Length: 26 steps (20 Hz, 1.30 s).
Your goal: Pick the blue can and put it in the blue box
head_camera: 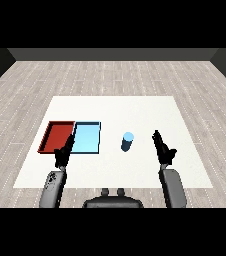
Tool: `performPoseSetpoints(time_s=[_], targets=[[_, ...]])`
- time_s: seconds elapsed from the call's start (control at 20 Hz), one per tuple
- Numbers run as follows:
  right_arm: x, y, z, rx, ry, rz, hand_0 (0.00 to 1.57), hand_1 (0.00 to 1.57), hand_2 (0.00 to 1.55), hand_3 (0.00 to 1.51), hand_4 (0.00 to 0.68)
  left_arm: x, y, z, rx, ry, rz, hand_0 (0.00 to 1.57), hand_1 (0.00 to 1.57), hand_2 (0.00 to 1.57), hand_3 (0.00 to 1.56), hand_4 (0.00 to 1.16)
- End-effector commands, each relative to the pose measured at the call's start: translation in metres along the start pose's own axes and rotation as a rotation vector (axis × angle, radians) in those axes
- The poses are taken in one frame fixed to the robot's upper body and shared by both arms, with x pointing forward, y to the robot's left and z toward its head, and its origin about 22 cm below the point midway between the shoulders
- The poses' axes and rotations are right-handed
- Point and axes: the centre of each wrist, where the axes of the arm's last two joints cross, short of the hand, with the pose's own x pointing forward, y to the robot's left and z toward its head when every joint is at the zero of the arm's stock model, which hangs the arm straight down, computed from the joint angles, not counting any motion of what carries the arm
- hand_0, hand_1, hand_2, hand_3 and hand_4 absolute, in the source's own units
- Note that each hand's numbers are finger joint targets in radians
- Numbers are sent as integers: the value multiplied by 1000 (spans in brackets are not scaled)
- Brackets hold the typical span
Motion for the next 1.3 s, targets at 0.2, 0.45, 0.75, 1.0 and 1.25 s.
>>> performPoseSetpoints(time_s=[0.2, 0.45, 0.75, 1.0, 1.25], targets=[[8, -5, -38, -6, -8, 40, 0, 0, 0, 0, 0, 23, 6, -9, 17, -106, 17, 0, 0, 0, 0, 0], [19, 3, -43, 102, -241, -175, 0, 0, 0, 0, 0, 43, -7, -16, -16, -527, 123, 0, 0, 0, 0, 0], [16, -13, -56, 114, -245, -183, 0, 0, 0, 0, 0, 31, 2, -11, -26, -567, 149, 0, 0, 0, 0, 0], [-4, -3, -43, 111, -241, -171, 0, 0, 0, 0, 0, 39, 0, 14, -24, -562, 152, 0, 0, 0, 0, 0], [-1, -9, -49, 126, -217, -187, 0, 0, 0, 0, 0, 39, 21, -1, 6, -558, 129, 0, 0, 0, 0, 0]])
